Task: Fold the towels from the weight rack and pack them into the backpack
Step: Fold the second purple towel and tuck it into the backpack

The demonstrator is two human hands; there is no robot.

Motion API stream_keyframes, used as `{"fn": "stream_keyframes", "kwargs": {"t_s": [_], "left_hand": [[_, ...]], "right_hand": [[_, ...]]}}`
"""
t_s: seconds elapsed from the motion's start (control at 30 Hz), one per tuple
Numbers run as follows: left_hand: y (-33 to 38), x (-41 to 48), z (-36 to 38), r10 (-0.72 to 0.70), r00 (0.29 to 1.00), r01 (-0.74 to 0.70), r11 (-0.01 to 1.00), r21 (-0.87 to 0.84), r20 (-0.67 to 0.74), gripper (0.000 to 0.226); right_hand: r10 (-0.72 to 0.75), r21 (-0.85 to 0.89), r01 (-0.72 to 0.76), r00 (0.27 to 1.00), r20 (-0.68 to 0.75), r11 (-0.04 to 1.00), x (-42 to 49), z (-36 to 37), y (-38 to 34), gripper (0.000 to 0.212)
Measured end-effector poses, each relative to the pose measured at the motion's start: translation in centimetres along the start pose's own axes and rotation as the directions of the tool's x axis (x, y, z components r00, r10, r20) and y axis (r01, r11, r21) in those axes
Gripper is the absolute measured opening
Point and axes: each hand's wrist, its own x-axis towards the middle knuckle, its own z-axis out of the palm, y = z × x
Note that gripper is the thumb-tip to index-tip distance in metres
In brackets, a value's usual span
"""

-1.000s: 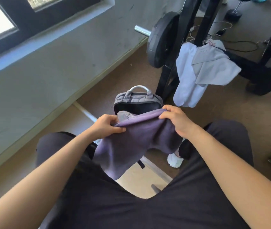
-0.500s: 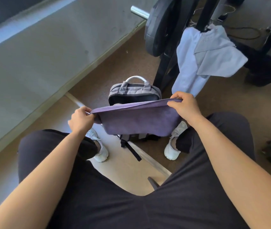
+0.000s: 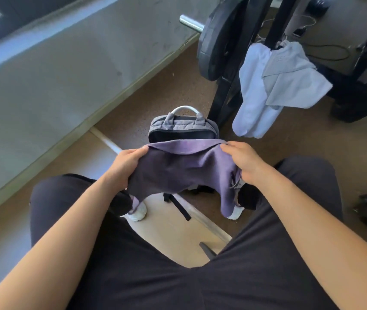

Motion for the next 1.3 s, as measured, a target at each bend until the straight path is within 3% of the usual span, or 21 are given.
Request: {"fn": "stream_keyframes", "kwargs": {"t_s": [0.23,0.33,0.53,0.63,0.73,0.83,0.93,1.03,1.13,1.3], "left_hand": [[0.5,-3.8,6.6,0.134,0.930,-0.036,0.960,-0.279,0.343,0.019],[0.3,-4.3,6.9,0.189,0.868,-0.026,0.941,-0.338,0.459,0.024],[0.1,-3.4,5.1,0.328,0.748,-0.035,0.888,-0.458,0.578,0.035],[0.0,-2.8,4.8,0.386,0.757,-0.088,0.860,-0.502,0.528,0.032],[-0.3,-2.5,4.9,0.397,0.790,-0.117,0.846,-0.520,0.468,0.024],[-0.6,-2.2,5.2,0.390,0.811,-0.122,0.842,-0.525,0.437,0.015],[-0.4,-2.4,5.3,0.375,0.819,-0.099,0.838,-0.537,0.434,0.020],[0.0,-2.7,5.2,0.358,0.825,-0.065,0.828,-0.557,0.436,0.017],[0.2,-2.5,4.9,0.333,0.837,-0.043,0.830,-0.555,0.434,0.016],[0.3,-2.6,4.6,0.290,0.850,-0.034,0.864,-0.503,0.440,0.019]], "right_hand": [[0.063,0.318,-0.195,0.922,0.382,0.928,-4.0,5.6,-0.6,0.022],[0.024,0.332,-0.220,0.862,0.506,0.917,-4.3,5.6,-0.8,0.033],[-0.015,0.470,-0.198,0.911,0.411,0.860,-3.6,4.6,-0.9,0.071],[-0.068,0.527,-0.157,0.921,0.383,0.835,-3.7,4.4,-1.5,0.054],[-0.145,0.407,-0.023,0.915,0.377,0.913,-4.1,4.7,-1.3,0.038],[-0.295,0.137,0.267,0.917,0.270,0.954,-4.3,5.2,-0.7,0.029],[-0.504,-0.214,0.558,0.823,0.261,0.801,-4.2,5.4,-0.5,0.025],[-0.649,-0.398,0.720,0.690,0.320,0.569,-3.9,5.3,-0.4,0.022],[-0.688,-0.456,0.774,0.616,0.383,0.439,-3.7,5.3,-0.6,0.023],[-0.669,-0.501,0.783,0.597,0.441,0.369,-3.6,5.2,-0.8,0.030]]}}
